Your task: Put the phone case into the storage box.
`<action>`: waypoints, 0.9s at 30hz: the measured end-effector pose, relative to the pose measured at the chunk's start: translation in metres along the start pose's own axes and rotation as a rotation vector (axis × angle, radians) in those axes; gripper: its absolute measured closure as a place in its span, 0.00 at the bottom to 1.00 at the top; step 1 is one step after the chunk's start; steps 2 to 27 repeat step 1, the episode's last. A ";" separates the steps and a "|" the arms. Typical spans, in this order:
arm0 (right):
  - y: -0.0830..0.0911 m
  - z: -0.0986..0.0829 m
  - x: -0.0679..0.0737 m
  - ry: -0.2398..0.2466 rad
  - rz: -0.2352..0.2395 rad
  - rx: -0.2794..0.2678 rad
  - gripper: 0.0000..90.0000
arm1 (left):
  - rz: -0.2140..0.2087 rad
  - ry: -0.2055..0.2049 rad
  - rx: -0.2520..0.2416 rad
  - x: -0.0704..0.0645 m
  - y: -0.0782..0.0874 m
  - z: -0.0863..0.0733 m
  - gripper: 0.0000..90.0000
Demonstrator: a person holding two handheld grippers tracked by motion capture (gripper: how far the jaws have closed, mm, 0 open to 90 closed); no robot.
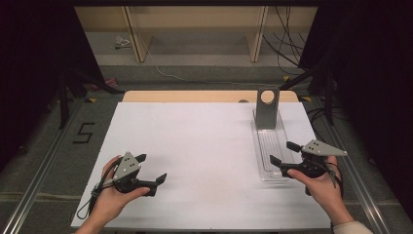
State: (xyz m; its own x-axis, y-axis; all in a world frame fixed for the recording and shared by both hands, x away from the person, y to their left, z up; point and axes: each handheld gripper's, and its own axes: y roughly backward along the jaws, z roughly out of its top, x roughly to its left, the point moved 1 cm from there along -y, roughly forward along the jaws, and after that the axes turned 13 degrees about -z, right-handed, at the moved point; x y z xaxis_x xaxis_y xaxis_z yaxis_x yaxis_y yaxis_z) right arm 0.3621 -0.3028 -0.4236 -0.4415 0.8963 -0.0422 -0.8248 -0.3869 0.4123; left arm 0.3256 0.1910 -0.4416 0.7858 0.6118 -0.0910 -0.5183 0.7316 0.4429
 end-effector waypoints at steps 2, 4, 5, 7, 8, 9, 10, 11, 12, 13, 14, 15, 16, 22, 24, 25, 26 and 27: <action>0.000 0.000 0.000 -0.001 0.000 0.002 0.18 | 0.000 0.000 -0.001 0.000 0.000 0.000 0.06; 0.000 0.000 0.000 -0.001 0.000 0.002 0.18 | 0.000 0.000 -0.001 0.000 0.000 0.000 0.06; 0.000 0.000 0.000 -0.001 0.000 0.002 0.18 | 0.000 0.000 -0.001 0.000 0.000 0.000 0.06; 0.000 0.000 0.000 -0.001 0.000 0.002 0.18 | 0.000 0.000 -0.001 0.000 0.000 0.000 0.06; 0.000 0.000 0.000 -0.001 0.000 0.002 0.18 | 0.000 0.000 -0.001 0.000 0.000 0.000 0.06; 0.000 0.000 0.000 -0.001 0.000 0.002 0.18 | 0.000 0.000 -0.001 0.000 0.000 0.000 0.06; 0.000 0.000 0.000 -0.001 0.000 0.002 0.18 | 0.000 0.000 -0.001 0.000 0.000 0.000 0.06; 0.000 0.000 0.000 -0.001 0.000 0.002 0.18 | 0.000 0.000 -0.001 0.000 0.000 0.000 0.06; 0.000 0.000 0.000 -0.001 0.000 0.002 0.18 | 0.000 0.000 -0.001 0.000 0.000 0.000 0.06; 0.000 0.000 0.000 -0.001 0.000 0.002 0.18 | 0.000 0.000 -0.001 0.000 0.000 0.000 0.06; 0.000 0.000 0.000 -0.001 0.000 0.002 0.18 | 0.000 0.000 -0.001 0.000 0.000 0.000 0.06; 0.000 0.000 0.000 -0.001 0.000 0.002 0.18 | 0.000 0.000 -0.001 0.000 0.000 0.000 0.06; 0.000 0.000 0.000 -0.001 0.000 0.002 0.18 | 0.000 0.000 -0.001 0.000 0.000 0.000 0.06; 0.000 0.000 0.000 -0.001 0.000 0.002 0.18 | 0.000 0.000 -0.001 0.000 0.000 0.000 0.06; 0.000 0.000 0.000 -0.001 0.000 0.002 0.18 | 0.000 0.000 -0.001 0.000 0.000 0.000 0.06; 0.000 0.000 0.000 -0.001 0.000 0.002 0.18 | 0.000 0.000 -0.001 0.000 0.000 0.000 0.06; 0.000 0.000 0.000 -0.001 0.000 0.002 0.18 | 0.000 0.000 -0.001 0.000 0.000 0.000 0.06; 0.000 0.000 0.000 -0.001 0.000 0.002 0.18 | 0.000 0.000 -0.001 0.000 0.000 0.000 0.06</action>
